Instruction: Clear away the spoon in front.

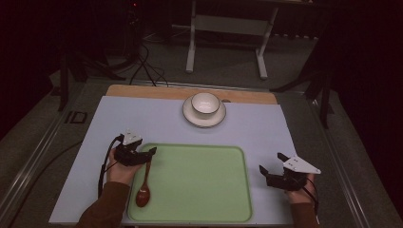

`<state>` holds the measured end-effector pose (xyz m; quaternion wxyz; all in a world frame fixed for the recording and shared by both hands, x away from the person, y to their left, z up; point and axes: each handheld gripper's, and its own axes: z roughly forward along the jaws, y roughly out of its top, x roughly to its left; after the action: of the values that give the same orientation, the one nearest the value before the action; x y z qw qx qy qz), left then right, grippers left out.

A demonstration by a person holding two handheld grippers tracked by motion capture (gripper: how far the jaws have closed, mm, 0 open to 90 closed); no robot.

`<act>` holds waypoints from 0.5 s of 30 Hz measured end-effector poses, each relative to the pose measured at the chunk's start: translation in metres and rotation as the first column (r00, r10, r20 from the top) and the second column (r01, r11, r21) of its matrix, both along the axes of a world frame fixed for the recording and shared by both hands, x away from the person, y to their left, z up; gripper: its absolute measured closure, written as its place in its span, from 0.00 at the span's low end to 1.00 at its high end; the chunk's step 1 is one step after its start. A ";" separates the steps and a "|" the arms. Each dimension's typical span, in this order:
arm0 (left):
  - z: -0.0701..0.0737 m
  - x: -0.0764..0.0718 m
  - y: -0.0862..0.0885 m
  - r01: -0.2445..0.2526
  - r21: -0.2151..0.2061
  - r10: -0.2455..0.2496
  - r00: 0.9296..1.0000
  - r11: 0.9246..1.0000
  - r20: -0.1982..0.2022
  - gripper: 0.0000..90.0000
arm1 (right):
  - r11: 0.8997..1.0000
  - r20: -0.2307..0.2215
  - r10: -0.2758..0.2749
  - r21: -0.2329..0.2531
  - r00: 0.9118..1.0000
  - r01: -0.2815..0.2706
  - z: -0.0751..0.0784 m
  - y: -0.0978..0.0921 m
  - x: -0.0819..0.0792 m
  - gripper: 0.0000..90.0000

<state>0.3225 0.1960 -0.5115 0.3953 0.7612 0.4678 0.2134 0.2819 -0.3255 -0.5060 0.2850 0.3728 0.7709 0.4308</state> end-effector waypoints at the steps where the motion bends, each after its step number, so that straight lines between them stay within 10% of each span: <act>1: 0.001 -0.001 0.001 -0.004 -0.008 0.004 1.000 1.000 0.007 0.34 | 1.000 0.001 0.000 0.001 1.000 0.000 0.000 0.000 0.000 0.15; 15: 0.028 -0.025 0.030 -0.069 -0.063 0.078 0.986 0.996 0.146 0.35 | 1.000 0.014 -0.009 0.017 1.000 0.009 0.002 -0.004 0.000 0.15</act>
<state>0.2977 0.2257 -0.4840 0.4429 0.7137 0.4707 0.2702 0.2815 -0.3290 -0.5037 0.2892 0.3757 0.7635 0.4385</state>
